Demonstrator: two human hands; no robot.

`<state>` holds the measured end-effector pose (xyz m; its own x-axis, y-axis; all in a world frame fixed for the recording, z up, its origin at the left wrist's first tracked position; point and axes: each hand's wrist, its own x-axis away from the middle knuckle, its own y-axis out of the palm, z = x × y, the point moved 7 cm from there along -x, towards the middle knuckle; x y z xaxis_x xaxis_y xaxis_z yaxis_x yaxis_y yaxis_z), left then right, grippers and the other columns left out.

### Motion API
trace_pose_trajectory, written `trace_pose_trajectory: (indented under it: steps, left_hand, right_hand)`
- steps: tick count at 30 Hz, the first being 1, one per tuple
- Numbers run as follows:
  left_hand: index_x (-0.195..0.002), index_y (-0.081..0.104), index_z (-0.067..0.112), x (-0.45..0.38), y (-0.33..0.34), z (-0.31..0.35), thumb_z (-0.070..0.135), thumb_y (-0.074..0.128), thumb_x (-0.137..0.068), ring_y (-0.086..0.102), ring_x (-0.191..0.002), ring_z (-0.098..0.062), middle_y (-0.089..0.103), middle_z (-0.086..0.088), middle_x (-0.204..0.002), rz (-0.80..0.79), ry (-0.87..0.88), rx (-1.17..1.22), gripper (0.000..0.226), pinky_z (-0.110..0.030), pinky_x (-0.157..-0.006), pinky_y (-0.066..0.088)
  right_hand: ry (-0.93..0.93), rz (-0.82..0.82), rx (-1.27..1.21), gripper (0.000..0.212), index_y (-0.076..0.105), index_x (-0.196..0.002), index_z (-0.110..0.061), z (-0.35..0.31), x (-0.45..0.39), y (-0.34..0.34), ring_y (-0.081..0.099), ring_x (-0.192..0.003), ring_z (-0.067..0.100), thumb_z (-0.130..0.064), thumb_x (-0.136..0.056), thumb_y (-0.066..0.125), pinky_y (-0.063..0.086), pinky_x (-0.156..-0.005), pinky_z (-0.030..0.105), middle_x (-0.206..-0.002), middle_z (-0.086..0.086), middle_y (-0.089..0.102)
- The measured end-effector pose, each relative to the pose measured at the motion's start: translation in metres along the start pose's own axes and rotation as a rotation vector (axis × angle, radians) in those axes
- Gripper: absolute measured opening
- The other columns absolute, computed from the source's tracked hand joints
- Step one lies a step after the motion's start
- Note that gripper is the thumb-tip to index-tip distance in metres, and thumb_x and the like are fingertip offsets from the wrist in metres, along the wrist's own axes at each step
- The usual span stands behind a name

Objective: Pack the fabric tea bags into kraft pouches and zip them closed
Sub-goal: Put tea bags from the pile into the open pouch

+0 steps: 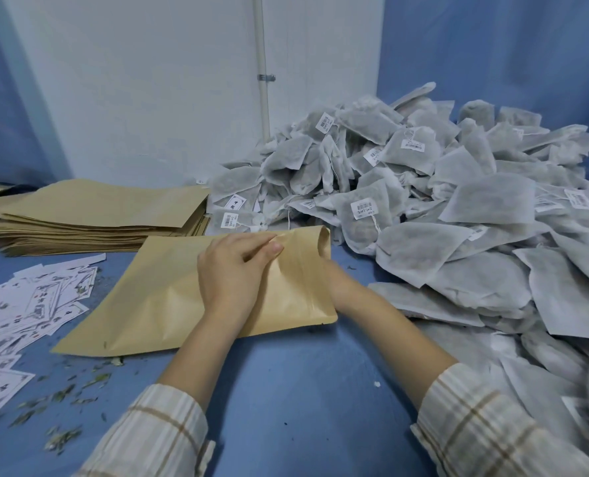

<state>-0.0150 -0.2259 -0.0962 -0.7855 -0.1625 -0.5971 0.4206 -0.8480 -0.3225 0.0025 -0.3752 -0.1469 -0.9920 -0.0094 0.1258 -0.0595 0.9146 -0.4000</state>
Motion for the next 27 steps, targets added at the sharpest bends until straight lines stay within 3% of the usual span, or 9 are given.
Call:
trace_pose_trajectory:
  steps: [4, 6, 10, 13, 16, 19, 22, 25, 27]
  left_hand:
    - [-0.093, 0.076, 0.029, 0.001, 0.0, -0.002, 0.032, 0.072, -0.079, 0.059, -0.093, -0.007, 0.071, 0.012, -0.096, -0.002, -0.013, 0.009, 0.015, -0.025, -0.087, 0.041]
    - [-0.094, 0.076, 0.029, 0.0, 0.0, -0.001, 0.033, 0.072, -0.079, 0.059, -0.093, -0.007, 0.072, 0.012, -0.096, 0.008, -0.012, 0.01, 0.016, -0.026, -0.087, 0.042]
    - [-0.094, 0.075, 0.031, 0.003, 0.003, 0.002, 0.034, 0.07, -0.08, 0.059, -0.094, -0.009, 0.071, 0.012, -0.095, -0.008, -0.013, -0.002, 0.015, -0.03, -0.089, 0.042]
    - [-0.093, 0.075, 0.03, 0.005, 0.006, 0.002, 0.035, 0.07, -0.08, 0.059, -0.095, -0.01, 0.071, 0.012, -0.097, -0.02, -0.008, -0.028, 0.015, -0.033, -0.09, 0.042]
    - [-0.093, 0.076, 0.03, 0.007, 0.008, 0.002, 0.035, 0.07, -0.081, 0.059, -0.095, -0.011, 0.072, 0.011, -0.097, -0.022, 0.005, -0.043, 0.014, -0.033, -0.09, 0.042]
    - [-0.094, 0.075, 0.03, 0.005, 0.006, 0.001, 0.034, 0.07, -0.081, 0.06, -0.094, -0.01, 0.072, 0.011, -0.098, -0.004, 0.012, -0.054, 0.015, -0.032, -0.089, 0.042]
    - [-0.095, 0.075, 0.029, 0.002, -0.002, -0.002, 0.033, 0.07, -0.081, 0.061, -0.094, -0.013, 0.072, 0.009, -0.096, 0.045, -0.005, -0.058, 0.015, -0.035, -0.09, 0.043]
    - [-0.096, 0.075, 0.028, -0.001, -0.012, -0.006, 0.032, 0.07, -0.082, 0.06, -0.098, -0.015, 0.072, 0.007, -0.098, 0.099, -0.035, -0.054, 0.016, -0.041, -0.093, 0.042]
    - [-0.096, 0.075, 0.028, -0.002, -0.015, -0.006, 0.032, 0.07, -0.082, 0.06, -0.099, -0.015, 0.071, 0.008, -0.099, 0.12, -0.048, -0.042, 0.015, -0.044, -0.095, 0.041]
  right_hand:
    - [-0.275, 0.075, 0.823, 0.019, 0.05, -0.073, -0.008, -0.032, 0.013, -0.018, 0.048, -0.082, 0.022, -0.001, -0.09, 0.042, 0.036, -0.065, 0.027, -0.091, 0.015, 0.055]
    - [-0.324, 0.295, 1.071, 0.011, 0.057, -0.084, -0.009, -0.049, 0.02, -0.041, 0.05, -0.087, 0.027, -0.01, -0.086, 0.046, 0.038, -0.072, 0.031, -0.1, 0.011, 0.06]
    - [0.015, 0.496, 1.433, 0.047, 0.042, -0.126, -0.012, -0.044, 0.024, -0.08, 0.037, -0.117, 0.031, -0.019, -0.08, 0.051, 0.028, -0.096, 0.039, -0.125, 0.012, 0.045]
    - [0.215, 0.532, 1.43, 0.044, 0.042, -0.129, -0.013, -0.031, 0.027, -0.096, 0.038, -0.119, 0.03, -0.021, -0.086, 0.047, 0.029, -0.098, 0.035, -0.128, 0.013, 0.045]
    - [0.135, 0.509, 1.181, 0.039, 0.048, -0.125, -0.014, -0.026, 0.024, -0.095, 0.051, -0.112, 0.028, -0.012, -0.086, 0.052, 0.039, -0.08, 0.032, -0.122, 0.011, 0.052]
    - [-0.2, 0.661, 0.804, 0.049, 0.036, -0.136, -0.02, -0.043, 0.026, -0.093, 0.055, -0.094, 0.033, -0.015, -0.089, 0.049, 0.034, -0.067, 0.028, -0.116, 0.015, 0.051]
    - [-0.483, 0.736, 0.227, 0.047, 0.044, -0.128, -0.03, -0.054, 0.032, -0.098, 0.053, -0.061, 0.006, -0.011, -0.085, 0.048, 0.035, -0.054, 0.009, -0.084, -0.004, 0.052]
    - [-0.366, 0.652, -0.381, 0.029, 0.047, -0.092, -0.039, -0.031, 0.025, -0.094, 0.056, -0.064, 0.003, -0.013, -0.079, 0.053, 0.052, -0.063, 0.019, -0.079, -0.007, 0.056]
    - [-0.233, 0.534, -0.581, 0.028, 0.047, -0.09, -0.031, -0.014, 0.015, -0.076, 0.058, -0.07, 0.013, -0.008, -0.079, 0.058, 0.054, -0.058, 0.025, -0.091, 0.003, 0.059]
